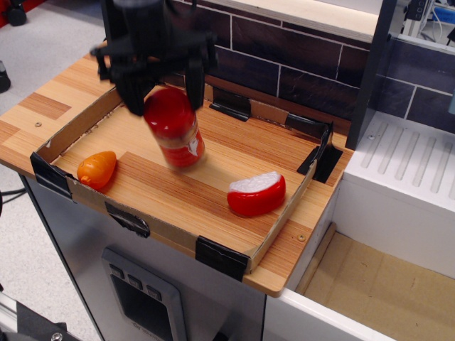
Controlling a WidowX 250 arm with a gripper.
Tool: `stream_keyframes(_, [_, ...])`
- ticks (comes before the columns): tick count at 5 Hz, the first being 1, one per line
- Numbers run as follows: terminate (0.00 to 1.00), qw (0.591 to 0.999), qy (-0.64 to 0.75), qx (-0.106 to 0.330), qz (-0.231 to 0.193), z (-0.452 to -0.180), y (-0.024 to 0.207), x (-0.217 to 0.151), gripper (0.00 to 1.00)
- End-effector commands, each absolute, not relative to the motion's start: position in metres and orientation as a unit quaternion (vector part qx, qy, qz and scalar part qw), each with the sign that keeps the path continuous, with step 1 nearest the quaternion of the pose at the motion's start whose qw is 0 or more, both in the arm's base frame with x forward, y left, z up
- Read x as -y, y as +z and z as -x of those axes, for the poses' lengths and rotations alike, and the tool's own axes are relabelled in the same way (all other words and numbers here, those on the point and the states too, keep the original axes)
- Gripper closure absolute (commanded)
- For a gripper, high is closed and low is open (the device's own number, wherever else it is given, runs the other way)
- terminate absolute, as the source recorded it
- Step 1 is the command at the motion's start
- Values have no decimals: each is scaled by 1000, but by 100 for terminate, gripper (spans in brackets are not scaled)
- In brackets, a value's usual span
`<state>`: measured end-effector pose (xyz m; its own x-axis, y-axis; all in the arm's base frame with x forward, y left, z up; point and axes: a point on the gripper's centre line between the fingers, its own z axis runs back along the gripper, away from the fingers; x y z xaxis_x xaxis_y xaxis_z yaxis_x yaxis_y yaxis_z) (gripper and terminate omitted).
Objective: Upright basil bottle
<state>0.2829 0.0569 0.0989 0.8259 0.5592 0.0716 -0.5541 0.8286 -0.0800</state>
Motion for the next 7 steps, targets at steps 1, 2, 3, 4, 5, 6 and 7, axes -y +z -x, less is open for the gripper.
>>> stream_keyframes(1, [0,942,326,79,4,-317,110,-75,100])
stream_keyframes(2, [0,941,332,66,-9,-321,102,-76,0])
stream_keyframes(3, [0,945,314,88,-9,-316,114,-75,0])
stream_keyframes(4, [0,944,303,127,-16,-321,141,-76,0])
stream_keyframes(5, [0,951,279,128,-19,-328,173,-75,0])
stream_keyframes(6, [0,959,253,125,-8,-332,191,-67,0])
stream_keyframes(7, [0,959,253,125,-8,-332,191,-67,0])
